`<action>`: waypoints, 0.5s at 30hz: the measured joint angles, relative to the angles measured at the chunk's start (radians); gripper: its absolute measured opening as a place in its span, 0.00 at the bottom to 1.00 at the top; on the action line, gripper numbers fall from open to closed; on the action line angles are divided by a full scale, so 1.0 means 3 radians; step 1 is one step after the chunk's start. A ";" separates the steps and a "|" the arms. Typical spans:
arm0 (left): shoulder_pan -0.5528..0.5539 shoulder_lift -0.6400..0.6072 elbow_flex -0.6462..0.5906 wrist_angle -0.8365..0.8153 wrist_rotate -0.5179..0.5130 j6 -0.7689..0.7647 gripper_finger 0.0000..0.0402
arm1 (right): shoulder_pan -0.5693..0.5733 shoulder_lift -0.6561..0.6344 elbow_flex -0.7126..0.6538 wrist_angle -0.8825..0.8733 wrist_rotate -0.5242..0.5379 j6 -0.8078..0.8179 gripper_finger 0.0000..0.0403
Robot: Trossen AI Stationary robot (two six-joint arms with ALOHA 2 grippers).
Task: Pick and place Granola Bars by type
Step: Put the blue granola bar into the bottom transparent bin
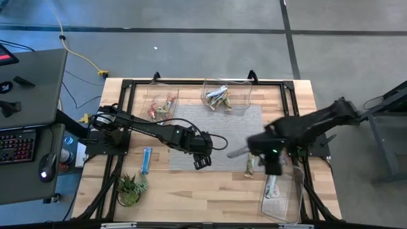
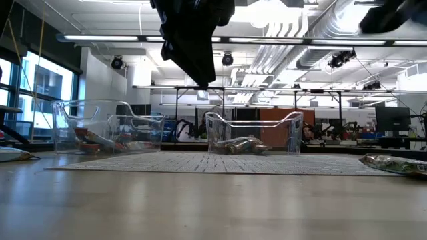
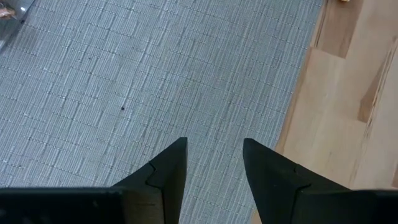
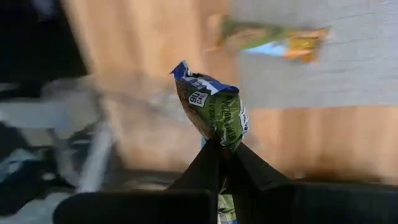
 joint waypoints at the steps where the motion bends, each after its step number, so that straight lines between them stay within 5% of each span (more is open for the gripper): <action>1: 0.0000 0.0000 0.0000 -0.0001 -0.0001 0.0000 0.37 | 0.0137 -0.0109 -0.0006 0.0019 -0.0032 0.0134 0.01; 9: 0.0000 0.0000 0.0000 0.0009 -0.0077 0.0002 0.37 | 0.1276 -0.0869 -0.0950 0.1253 0.0200 0.0878 0.01; 15: 0.0000 0.0000 0.0000 0.0012 -0.0079 -0.0010 0.37 | 0.1654 -0.0988 -0.1802 0.2126 0.0174 0.1757 0.02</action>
